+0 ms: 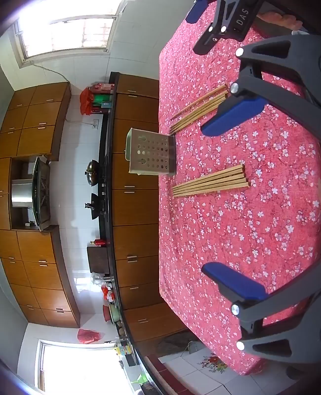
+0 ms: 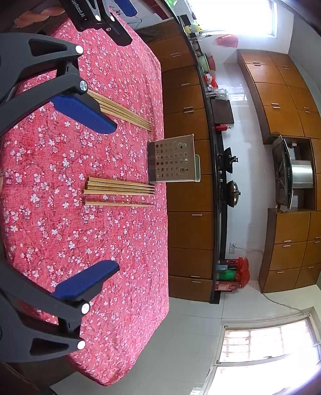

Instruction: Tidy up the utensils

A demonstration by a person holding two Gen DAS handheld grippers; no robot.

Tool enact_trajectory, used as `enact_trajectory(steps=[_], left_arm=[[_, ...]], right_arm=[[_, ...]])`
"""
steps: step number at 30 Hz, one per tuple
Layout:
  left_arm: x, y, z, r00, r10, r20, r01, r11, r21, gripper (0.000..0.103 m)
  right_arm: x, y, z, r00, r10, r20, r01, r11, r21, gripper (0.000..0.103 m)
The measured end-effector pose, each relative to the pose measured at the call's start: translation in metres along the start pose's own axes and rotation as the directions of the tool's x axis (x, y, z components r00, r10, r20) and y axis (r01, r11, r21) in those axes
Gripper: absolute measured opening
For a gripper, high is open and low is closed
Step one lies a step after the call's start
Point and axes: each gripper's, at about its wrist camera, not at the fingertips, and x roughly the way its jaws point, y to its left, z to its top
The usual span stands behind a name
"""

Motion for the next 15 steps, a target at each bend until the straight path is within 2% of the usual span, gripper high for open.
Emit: enact_trajectory(steps=[15], left_arm=[[0.0001, -0.0001, 0.0, 1.0, -0.001, -0.002, 0.001, 1.0, 0.001, 0.099]], right_arm=[[0.0002, -0.0001, -0.0003, 1.0, -0.001, 0.001, 0.001, 1.0, -0.001, 0.101]])
